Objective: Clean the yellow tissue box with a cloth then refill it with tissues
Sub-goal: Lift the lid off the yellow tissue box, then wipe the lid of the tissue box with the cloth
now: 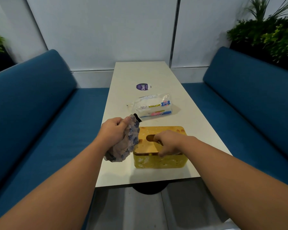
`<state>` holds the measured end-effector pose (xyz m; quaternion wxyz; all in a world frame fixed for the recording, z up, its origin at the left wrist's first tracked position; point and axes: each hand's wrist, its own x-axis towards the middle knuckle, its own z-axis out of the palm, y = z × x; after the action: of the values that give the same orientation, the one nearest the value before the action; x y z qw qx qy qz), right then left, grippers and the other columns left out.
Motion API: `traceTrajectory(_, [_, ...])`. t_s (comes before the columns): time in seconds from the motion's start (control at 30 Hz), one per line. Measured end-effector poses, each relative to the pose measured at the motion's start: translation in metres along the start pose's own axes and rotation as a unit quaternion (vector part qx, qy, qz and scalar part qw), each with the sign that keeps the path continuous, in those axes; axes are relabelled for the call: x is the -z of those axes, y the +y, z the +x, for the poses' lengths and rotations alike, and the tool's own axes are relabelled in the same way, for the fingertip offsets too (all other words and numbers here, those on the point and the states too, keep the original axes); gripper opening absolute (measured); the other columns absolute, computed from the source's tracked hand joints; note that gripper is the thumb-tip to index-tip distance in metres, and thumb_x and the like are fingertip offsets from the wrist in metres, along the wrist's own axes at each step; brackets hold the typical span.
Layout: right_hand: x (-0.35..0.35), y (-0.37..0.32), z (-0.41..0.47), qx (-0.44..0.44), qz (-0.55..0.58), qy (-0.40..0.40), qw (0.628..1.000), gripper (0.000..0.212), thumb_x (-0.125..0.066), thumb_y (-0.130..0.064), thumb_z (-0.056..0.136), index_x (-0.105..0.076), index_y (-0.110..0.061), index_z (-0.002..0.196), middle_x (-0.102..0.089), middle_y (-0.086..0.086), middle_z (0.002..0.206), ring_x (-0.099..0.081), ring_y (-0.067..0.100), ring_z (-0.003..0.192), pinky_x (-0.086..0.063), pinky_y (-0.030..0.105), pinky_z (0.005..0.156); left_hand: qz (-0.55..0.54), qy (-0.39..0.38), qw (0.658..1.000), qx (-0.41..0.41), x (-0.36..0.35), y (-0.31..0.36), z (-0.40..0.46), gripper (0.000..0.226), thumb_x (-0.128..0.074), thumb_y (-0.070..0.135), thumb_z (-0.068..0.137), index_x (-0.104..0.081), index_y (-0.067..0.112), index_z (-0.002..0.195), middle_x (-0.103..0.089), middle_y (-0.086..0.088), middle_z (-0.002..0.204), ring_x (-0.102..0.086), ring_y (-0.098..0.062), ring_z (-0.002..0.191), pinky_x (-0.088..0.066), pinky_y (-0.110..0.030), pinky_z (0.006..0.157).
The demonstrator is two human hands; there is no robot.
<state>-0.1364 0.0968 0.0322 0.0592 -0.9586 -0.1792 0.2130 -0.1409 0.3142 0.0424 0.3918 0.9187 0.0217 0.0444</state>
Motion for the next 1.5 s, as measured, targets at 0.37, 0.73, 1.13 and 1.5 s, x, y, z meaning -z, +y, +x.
traceTrajectory(0.37, [0.044, 0.058, -0.044, -0.029, 0.005, 0.093, 0.995, 0.057, -0.075, -0.038, 0.080, -0.052, -0.023, 0.130, -0.057, -0.001, 0.120, -0.049, 0.016, 0.098, -0.040, 0.026, 0.077, -0.040, 0.050, 0.997, -0.030, -0.022, 0.055, 0.008, 0.060, -0.039, 0.061, 0.092, -0.063, 0.008, 0.081, -0.062, -0.008, 0.077, -0.057, -0.027, 0.078, -0.049, -0.040, 0.071])
traceTrajectory(0.73, [0.035, 0.175, -0.091, -0.092, 0.020, 0.101, 0.990, 0.046, -0.074, -0.037, 0.080, -0.056, -0.024, 0.120, -0.056, -0.005, 0.103, -0.051, 0.017, 0.091, -0.032, 0.023, 0.058, -0.026, 0.023, 0.999, -0.029, -0.096, 0.146, 0.006, 0.055, -0.038, 0.060, 0.093, -0.065, 0.012, 0.086, -0.061, -0.001, 0.075, -0.055, -0.019, 0.074, -0.052, -0.040, 0.075])
traceTrajectory(1.13, [-0.046, 0.269, -0.068, -0.017, 0.026, 0.012, 0.999, 0.064, -0.074, -0.043, 0.078, -0.048, -0.031, 0.136, -0.055, 0.000, 0.122, -0.056, 0.027, 0.106, -0.050, 0.044, 0.090, -0.057, 0.130, 0.986, 0.086, -0.207, 0.203, -0.055, 0.022, -0.057, 0.027, 0.089, -0.055, 0.031, 0.110, -0.062, 0.011, 0.084, -0.058, -0.013, 0.080, -0.047, -0.029, 0.067])
traceTrajectory(1.5, [-0.097, 0.259, -0.053, 0.043, 0.000, 0.022, 0.999, 0.060, -0.065, -0.052, 0.081, -0.048, -0.029, 0.135, -0.039, -0.003, 0.129, -0.041, 0.025, 0.121, -0.043, 0.041, 0.093, 0.156, 0.031, 0.985, 0.072, -0.262, 0.159, -0.103, 0.025, -0.043, 0.050, 0.095, -0.058, 0.034, 0.108, -0.065, 0.009, 0.094, -0.061, -0.013, 0.082, -0.055, -0.036, 0.072])
